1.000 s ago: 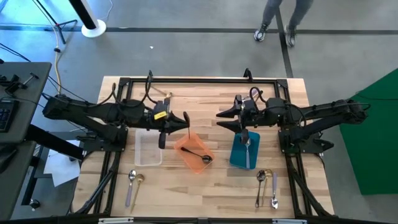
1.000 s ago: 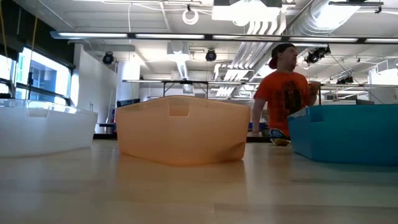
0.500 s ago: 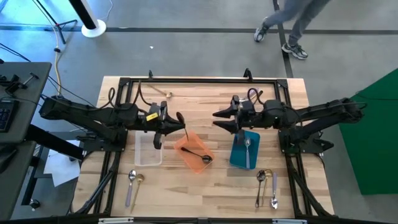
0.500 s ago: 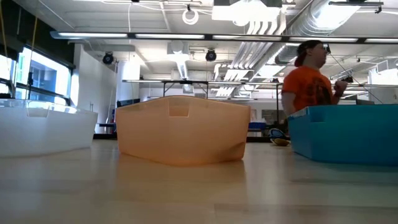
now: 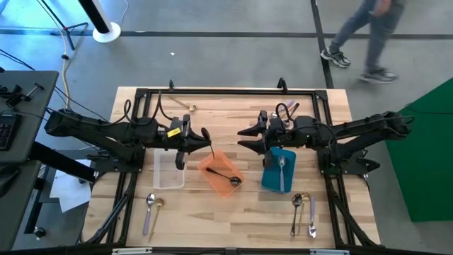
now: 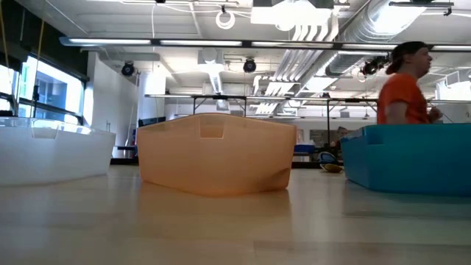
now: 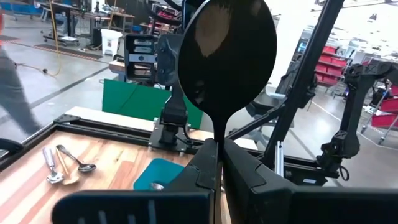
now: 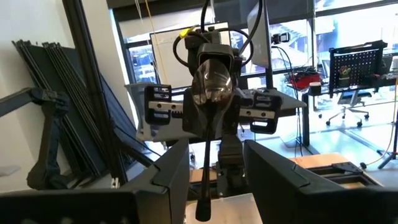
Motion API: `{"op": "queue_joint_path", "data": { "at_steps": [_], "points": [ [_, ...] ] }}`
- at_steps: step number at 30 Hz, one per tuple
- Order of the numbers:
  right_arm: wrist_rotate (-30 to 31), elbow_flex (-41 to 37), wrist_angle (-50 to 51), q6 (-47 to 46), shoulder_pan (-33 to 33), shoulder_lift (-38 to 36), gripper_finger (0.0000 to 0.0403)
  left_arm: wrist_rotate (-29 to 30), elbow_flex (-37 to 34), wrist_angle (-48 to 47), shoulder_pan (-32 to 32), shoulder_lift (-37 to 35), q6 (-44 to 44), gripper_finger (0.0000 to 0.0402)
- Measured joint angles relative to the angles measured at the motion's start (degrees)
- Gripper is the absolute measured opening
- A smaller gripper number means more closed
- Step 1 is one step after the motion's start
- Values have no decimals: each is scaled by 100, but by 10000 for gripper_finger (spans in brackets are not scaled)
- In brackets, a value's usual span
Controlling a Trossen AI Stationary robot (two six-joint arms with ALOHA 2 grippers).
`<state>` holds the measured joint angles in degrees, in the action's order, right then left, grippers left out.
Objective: Sort silverware by color (type)
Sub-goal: Put the bottom left black spoon into the orange bin
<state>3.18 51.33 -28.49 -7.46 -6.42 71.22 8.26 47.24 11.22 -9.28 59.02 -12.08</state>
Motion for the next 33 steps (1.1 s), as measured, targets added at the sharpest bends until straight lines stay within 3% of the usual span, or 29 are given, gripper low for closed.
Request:
{"op": "queue_joint_path", "data": {
  "at_steps": [30,33],
  "points": [
    [7,0,2,-19,0,-2,138,138,-7,-96,0,255,46,0],
    [7,0,2,-7,2,-2,138,70,159,-555,0,355,255,0]
  ]
}}
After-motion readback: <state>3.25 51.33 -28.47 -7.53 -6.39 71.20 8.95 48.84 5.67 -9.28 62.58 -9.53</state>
